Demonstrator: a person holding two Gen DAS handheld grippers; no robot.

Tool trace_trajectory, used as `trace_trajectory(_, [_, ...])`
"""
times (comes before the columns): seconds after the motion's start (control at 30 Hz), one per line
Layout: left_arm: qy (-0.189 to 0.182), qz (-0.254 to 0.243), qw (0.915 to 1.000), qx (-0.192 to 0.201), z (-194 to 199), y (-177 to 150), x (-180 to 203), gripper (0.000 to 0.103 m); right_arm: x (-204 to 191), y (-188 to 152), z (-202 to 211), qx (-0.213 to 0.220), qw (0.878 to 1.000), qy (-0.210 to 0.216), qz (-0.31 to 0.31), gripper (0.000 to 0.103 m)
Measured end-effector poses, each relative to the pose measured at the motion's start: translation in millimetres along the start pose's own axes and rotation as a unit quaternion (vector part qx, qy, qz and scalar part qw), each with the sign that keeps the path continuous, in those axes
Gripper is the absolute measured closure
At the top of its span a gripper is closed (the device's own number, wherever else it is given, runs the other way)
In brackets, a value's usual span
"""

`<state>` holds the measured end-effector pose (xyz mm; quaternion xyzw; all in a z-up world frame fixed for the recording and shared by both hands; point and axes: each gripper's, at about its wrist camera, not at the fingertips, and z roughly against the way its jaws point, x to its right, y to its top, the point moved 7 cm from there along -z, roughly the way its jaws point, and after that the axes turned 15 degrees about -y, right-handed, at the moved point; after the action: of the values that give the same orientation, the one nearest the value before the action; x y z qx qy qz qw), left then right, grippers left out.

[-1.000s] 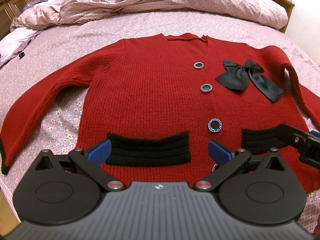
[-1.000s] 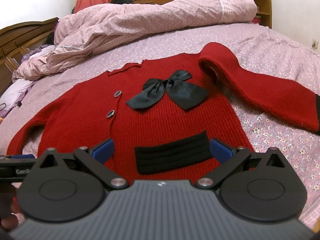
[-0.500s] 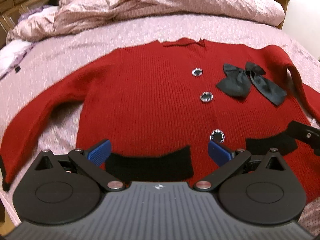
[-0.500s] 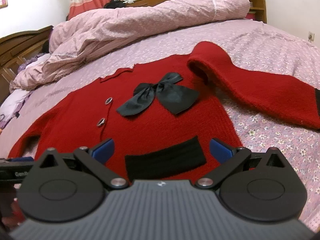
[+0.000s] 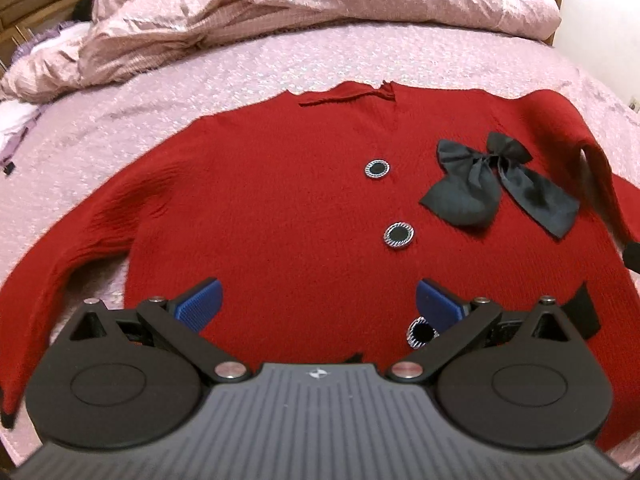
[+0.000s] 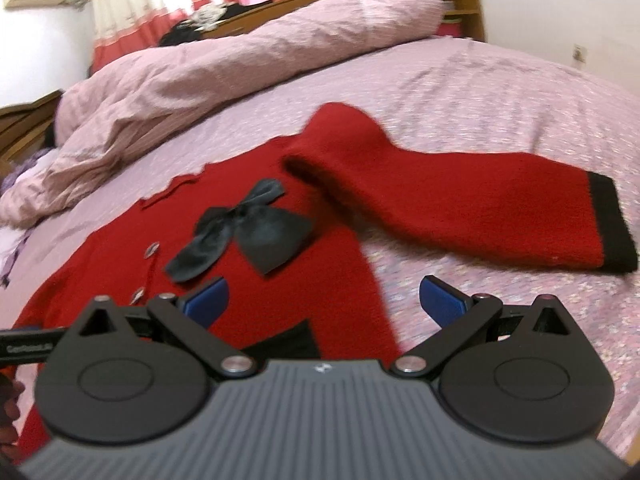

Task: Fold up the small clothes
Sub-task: 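Move the right tool to the black-cuffed red sleeve and grasp it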

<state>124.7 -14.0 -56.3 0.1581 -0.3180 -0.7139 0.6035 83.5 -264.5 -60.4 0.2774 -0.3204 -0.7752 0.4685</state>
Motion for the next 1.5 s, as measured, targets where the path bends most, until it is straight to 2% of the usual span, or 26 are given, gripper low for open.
trace_trajectory(0.17, [-0.004, 0.015, 0.9999, -0.007, -21, 7, 2, 0.0, 25, 8, -15, -0.005, 0.999, -0.022, -0.031, 0.0])
trace_trajectory(0.43, [-0.015, 0.038, 0.9983, -0.041, -57, 5, 4, 0.0, 69, 9, -40, -0.027, 0.993, -0.055, -0.104, 0.0])
trace_trajectory(0.6, [-0.008, 0.028, 0.9984, -0.047, -64, 6, 7, 0.0, 82, 9, -53, -0.04, 0.988, -0.048, -0.142, 0.0])
trace_trajectory(0.83, [-0.013, 0.028, 0.9984, -0.047, -64, 2, 5, 0.0, 86, 16, -63, -0.021, 0.984, -0.042, -0.174, 0.0])
trace_trajectory(1.07, [-0.01, 0.031, 0.9982, -0.051, -65, 3, 6, 0.0, 96, 29, -71, -0.005, 0.974, -0.02, -0.224, 0.0])
trace_trajectory(1.23, [-0.011, 0.032, 0.9981, -0.052, -66, 4, 6, 0.0, 105, 29, -84, -0.015, 0.964, -0.02, -0.264, 0.0])
trace_trajectory(1.37, [-0.01, 0.032, 0.9981, -0.051, -66, 3, 6, 0.0, 102, 28, -87, -0.016, 0.965, -0.03, -0.261, 0.0])
trace_trajectory(1.5, [-0.009, 0.035, 0.9977, -0.056, -68, 4, 5, 0.0, 104, 28, -87, -0.018, 0.964, -0.021, -0.265, 0.0])
